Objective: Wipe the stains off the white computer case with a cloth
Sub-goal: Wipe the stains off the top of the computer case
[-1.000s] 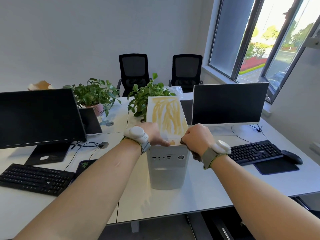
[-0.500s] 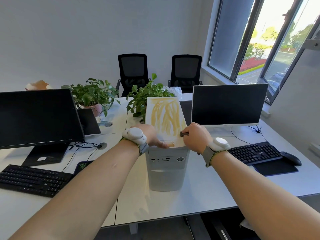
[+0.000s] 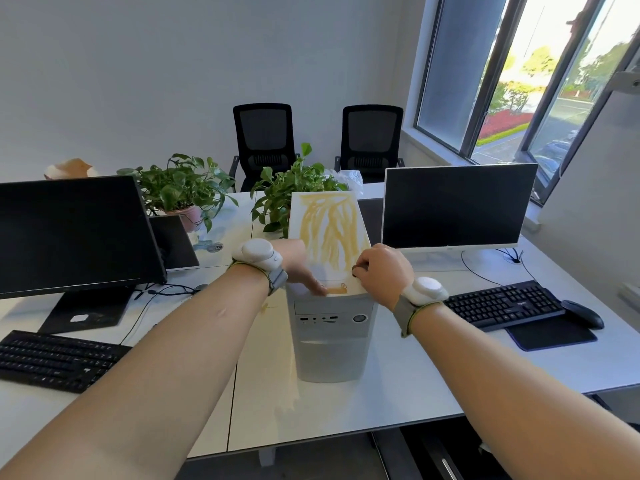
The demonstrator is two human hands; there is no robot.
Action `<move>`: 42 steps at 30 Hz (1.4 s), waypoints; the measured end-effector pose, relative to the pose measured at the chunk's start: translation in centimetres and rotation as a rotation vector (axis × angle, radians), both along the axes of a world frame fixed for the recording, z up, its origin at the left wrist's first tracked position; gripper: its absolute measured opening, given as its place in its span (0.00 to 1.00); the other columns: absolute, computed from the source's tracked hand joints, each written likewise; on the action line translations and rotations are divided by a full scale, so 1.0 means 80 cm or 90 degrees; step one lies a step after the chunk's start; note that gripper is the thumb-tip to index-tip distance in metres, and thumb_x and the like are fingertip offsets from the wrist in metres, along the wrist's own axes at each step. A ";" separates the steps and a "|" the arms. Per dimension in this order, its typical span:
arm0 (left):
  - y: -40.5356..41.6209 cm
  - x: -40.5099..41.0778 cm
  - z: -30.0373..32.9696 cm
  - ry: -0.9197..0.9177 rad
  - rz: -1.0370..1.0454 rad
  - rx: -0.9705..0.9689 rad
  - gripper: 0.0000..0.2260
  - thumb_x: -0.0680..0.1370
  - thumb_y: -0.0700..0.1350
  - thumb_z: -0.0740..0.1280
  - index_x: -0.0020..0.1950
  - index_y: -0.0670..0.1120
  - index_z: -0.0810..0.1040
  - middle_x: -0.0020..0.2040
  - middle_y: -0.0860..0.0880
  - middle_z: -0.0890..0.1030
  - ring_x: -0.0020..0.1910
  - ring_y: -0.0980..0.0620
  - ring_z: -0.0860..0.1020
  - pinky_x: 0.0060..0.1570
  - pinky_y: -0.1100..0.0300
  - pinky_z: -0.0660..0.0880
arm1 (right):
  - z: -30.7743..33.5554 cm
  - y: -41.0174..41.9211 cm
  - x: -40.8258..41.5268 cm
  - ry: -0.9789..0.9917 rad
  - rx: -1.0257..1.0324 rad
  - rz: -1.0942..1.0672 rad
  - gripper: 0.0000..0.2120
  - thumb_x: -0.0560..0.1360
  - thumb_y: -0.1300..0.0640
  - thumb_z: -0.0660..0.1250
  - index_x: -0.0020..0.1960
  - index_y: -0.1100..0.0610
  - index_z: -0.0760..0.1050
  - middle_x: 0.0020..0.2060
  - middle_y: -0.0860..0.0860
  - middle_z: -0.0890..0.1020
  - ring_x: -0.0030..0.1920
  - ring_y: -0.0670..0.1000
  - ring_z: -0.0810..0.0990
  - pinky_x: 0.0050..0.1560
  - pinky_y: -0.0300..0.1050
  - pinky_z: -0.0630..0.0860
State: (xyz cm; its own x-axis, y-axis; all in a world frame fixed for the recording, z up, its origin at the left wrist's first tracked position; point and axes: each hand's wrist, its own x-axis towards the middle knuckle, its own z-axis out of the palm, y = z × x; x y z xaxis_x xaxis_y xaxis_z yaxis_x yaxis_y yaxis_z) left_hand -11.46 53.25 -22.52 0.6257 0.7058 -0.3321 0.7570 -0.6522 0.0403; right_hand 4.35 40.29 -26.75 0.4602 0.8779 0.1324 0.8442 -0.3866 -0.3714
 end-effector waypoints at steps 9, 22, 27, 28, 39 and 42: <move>0.003 0.007 0.003 0.041 -0.009 0.007 0.31 0.64 0.72 0.76 0.34 0.44 0.73 0.29 0.49 0.75 0.28 0.51 0.72 0.34 0.58 0.69 | 0.020 0.008 -0.003 -0.009 -0.081 -0.001 0.09 0.77 0.55 0.66 0.42 0.52 0.83 0.41 0.49 0.83 0.41 0.53 0.81 0.37 0.44 0.80; 0.005 0.006 0.000 0.012 -0.018 0.022 0.32 0.62 0.72 0.76 0.33 0.44 0.73 0.29 0.50 0.75 0.29 0.50 0.73 0.32 0.58 0.69 | 0.015 0.024 -0.016 -0.054 -0.073 0.044 0.08 0.77 0.56 0.65 0.43 0.55 0.81 0.43 0.51 0.81 0.44 0.54 0.81 0.39 0.45 0.79; 0.002 0.002 -0.003 0.006 -0.014 0.032 0.32 0.62 0.73 0.76 0.34 0.45 0.70 0.30 0.50 0.71 0.28 0.50 0.68 0.28 0.58 0.63 | 0.033 0.042 -0.017 -0.066 -0.172 0.083 0.09 0.76 0.58 0.66 0.45 0.59 0.84 0.43 0.54 0.85 0.44 0.55 0.83 0.40 0.47 0.83; 0.003 0.002 -0.003 0.004 -0.015 0.035 0.33 0.62 0.73 0.76 0.34 0.46 0.68 0.29 0.50 0.70 0.28 0.50 0.66 0.27 0.58 0.61 | 0.031 0.043 -0.023 -0.081 -0.159 0.080 0.09 0.77 0.60 0.64 0.47 0.58 0.83 0.45 0.53 0.83 0.45 0.55 0.82 0.37 0.45 0.78; 0.006 0.006 0.003 0.046 -0.057 0.053 0.33 0.64 0.74 0.73 0.32 0.46 0.68 0.29 0.50 0.70 0.27 0.50 0.66 0.26 0.59 0.61 | 0.030 0.027 -0.014 0.015 -0.134 0.101 0.08 0.76 0.54 0.69 0.40 0.53 0.83 0.38 0.49 0.83 0.40 0.52 0.82 0.39 0.45 0.82; 0.006 0.001 0.001 0.052 -0.068 0.052 0.33 0.65 0.75 0.71 0.32 0.45 0.67 0.29 0.50 0.69 0.27 0.50 0.67 0.27 0.59 0.62 | 0.039 0.030 -0.008 -0.041 -0.171 0.009 0.08 0.75 0.57 0.66 0.40 0.56 0.81 0.37 0.51 0.82 0.36 0.52 0.80 0.37 0.45 0.82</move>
State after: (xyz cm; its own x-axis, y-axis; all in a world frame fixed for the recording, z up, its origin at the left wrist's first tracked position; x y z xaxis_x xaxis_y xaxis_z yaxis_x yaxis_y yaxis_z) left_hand -11.36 53.72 -22.40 0.6717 0.6637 -0.3293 0.6819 -0.7275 -0.0754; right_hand 3.72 42.72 -23.62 0.4462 0.8916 -0.0779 0.8686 -0.4523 -0.2023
